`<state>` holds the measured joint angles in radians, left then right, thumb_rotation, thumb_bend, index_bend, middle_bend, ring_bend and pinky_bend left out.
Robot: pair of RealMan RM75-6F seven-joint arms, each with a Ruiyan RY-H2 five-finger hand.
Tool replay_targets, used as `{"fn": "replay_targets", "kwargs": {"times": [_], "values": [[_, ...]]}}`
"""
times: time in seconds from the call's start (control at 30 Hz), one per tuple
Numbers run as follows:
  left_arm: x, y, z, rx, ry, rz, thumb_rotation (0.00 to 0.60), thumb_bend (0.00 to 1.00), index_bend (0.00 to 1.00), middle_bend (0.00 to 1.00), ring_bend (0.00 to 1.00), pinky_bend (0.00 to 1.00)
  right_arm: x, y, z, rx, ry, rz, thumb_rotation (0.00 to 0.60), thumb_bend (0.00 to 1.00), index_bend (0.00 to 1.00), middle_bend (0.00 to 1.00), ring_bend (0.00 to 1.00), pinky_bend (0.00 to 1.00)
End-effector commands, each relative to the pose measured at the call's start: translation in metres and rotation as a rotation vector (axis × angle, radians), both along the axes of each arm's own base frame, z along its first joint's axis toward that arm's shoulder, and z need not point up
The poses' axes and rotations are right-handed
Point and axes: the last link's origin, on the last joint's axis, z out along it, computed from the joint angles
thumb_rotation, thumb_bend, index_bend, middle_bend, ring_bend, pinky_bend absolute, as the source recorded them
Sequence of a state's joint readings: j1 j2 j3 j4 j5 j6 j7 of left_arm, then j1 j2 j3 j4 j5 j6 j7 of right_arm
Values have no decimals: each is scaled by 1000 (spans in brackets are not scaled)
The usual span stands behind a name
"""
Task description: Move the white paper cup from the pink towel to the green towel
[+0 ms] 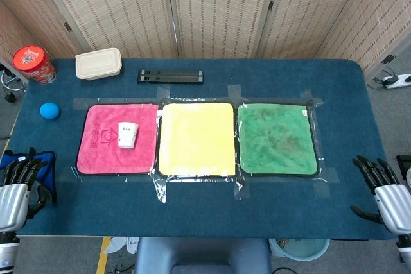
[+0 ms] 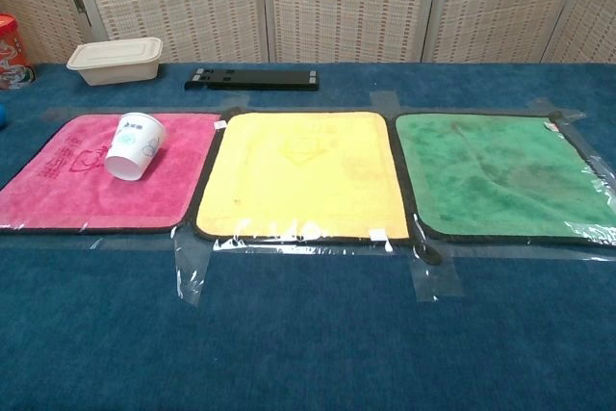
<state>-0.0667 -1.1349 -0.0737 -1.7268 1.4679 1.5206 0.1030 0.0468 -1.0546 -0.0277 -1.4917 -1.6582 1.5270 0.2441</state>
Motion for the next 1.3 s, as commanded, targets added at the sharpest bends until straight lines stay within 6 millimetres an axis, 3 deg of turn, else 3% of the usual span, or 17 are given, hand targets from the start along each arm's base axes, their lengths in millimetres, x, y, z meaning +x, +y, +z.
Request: {"fn": "replay_targets", "kwargs": {"times": [0.03,0.4,0.6,0.87,1.3], "values": [[0,0,0,-1,0,2,600,721,231,181,125,0,0,-1,0,0,0,1,600,126,51,92,107,0],[3,3,-3,-10,-4,-21,600,721,250,181,126,0,2,2,3,-18,-1,11,600,127,52,93,108,0],[11,14,-8,-42,1,-86,600,721,262,181,126,0,5,7,8,-34,1,26,600,127,52,93,108,0],[32,45,-17,-101,22,-224,600,722,278,181,143,0,11,13,14,-54,4,56,600,126,52,93,110,0],[58,121,-47,-196,175,-437,600,698,293,182,165,0,12,27,21,-77,5,67,600,126,52,93,109,0]]}}
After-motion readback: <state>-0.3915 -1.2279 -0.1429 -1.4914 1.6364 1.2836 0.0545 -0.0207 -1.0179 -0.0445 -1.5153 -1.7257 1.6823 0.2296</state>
